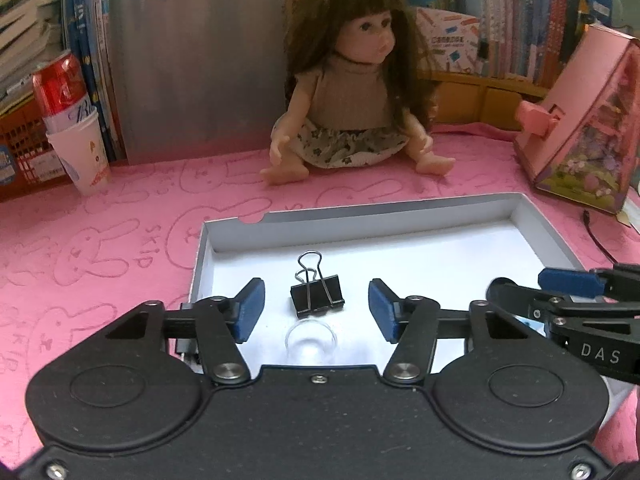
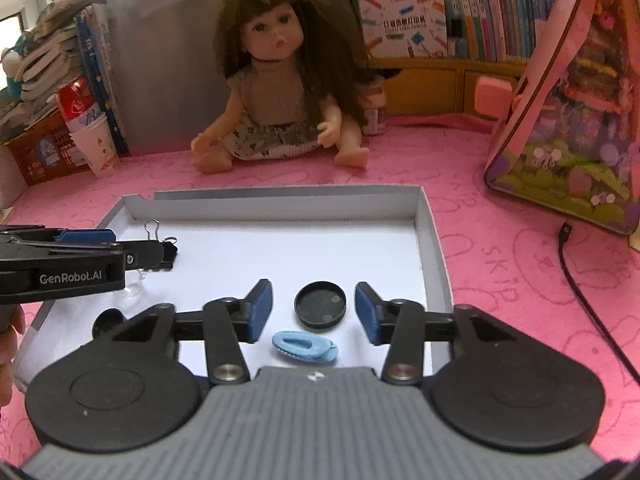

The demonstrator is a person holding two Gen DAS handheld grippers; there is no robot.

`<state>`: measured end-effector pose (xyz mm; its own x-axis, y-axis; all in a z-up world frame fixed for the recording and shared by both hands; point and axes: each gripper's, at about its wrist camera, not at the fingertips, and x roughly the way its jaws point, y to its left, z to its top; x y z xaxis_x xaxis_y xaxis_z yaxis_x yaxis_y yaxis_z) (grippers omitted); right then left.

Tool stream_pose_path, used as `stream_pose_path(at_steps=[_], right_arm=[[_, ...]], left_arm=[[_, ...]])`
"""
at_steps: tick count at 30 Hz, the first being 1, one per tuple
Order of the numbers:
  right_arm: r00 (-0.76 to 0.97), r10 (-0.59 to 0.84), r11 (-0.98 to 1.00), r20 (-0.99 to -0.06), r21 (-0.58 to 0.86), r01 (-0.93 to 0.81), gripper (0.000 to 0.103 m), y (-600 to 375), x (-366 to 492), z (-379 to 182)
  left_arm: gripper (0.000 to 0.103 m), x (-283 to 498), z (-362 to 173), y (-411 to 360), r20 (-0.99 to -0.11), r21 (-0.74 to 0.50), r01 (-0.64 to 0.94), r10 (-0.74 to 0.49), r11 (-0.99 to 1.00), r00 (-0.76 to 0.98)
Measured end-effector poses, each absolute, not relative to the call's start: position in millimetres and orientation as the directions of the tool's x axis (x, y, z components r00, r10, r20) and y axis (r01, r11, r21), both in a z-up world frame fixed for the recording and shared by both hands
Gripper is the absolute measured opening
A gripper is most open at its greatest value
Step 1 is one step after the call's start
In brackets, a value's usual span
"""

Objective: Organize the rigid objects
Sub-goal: 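Withdraw both grippers from the tray toward the remaining objects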

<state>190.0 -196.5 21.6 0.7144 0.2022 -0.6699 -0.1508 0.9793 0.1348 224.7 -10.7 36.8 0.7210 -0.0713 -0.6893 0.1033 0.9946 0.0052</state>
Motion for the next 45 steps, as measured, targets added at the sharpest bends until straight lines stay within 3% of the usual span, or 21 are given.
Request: stream_pose_path(at_steps=[8, 22, 45], right_arm=[[0.765, 0.211, 0.977, -0.609, 0.104, -0.187, 0.075, -195.9, 164.1, 39.9], [0.805, 0.27, 0.959, -0.528, 0.068, -0.276, 0.083, -190.3, 108.4, 58.1], [0.807, 0.323, 0.925, -0.494, -0.018, -0.38, 0.087, -184.5, 22.8, 33.9]], left_arm=[[0.064, 191.2, 53.6, -12.7, -0.655, 0.016, 0.144, -0.098, 0.989, 0.749], [0.067, 123.6, 65.8, -8.1, -0.633, 0.042, 0.196, -0.126, 0.98, 0.764], [0.068, 39.3, 43.9, 15.7, -0.651, -0.036, 0.195, -0.171, 0.98, 0.74]])
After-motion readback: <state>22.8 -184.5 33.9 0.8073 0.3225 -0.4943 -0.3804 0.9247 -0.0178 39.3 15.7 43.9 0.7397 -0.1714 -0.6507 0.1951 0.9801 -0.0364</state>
